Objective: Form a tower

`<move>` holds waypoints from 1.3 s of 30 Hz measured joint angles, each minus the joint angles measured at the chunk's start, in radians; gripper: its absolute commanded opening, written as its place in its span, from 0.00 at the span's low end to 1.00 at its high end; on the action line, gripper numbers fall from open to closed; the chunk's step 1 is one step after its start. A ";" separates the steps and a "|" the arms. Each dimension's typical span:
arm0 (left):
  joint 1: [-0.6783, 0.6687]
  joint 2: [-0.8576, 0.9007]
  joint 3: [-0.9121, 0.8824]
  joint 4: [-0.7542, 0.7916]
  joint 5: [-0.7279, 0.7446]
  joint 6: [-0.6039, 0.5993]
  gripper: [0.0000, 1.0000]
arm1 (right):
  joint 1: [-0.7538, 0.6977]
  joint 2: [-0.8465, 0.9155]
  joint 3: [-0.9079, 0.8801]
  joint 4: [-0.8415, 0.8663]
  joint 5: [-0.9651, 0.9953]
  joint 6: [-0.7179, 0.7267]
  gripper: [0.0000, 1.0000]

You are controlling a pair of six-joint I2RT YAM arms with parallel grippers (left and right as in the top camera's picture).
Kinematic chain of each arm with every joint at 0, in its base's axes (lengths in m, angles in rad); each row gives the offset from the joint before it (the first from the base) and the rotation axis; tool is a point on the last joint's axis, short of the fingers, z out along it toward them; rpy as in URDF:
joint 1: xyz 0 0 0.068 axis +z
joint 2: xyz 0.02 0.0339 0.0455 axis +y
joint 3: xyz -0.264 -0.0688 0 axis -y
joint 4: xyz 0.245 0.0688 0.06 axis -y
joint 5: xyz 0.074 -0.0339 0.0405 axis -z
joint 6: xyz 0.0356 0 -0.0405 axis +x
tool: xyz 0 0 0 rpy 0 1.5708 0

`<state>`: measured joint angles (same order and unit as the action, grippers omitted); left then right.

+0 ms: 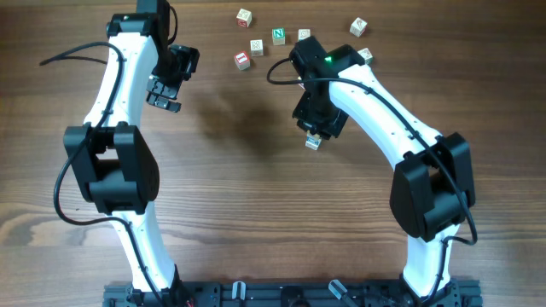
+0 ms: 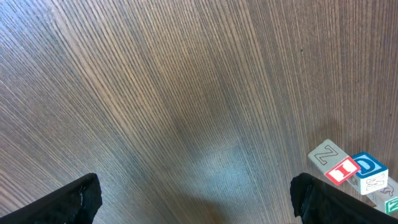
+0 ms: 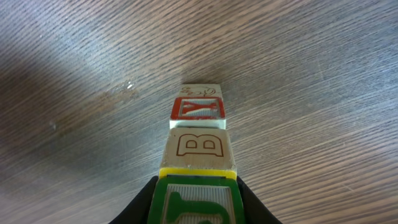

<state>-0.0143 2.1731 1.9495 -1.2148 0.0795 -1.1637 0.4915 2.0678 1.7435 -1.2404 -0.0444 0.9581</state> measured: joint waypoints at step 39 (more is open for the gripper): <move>0.000 0.000 0.000 0.000 0.000 0.000 1.00 | 0.003 0.000 -0.010 0.011 0.019 -0.029 0.26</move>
<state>-0.0147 2.1731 1.9495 -1.2148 0.0795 -1.1637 0.4950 2.0678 1.7340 -1.2297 -0.0257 0.9287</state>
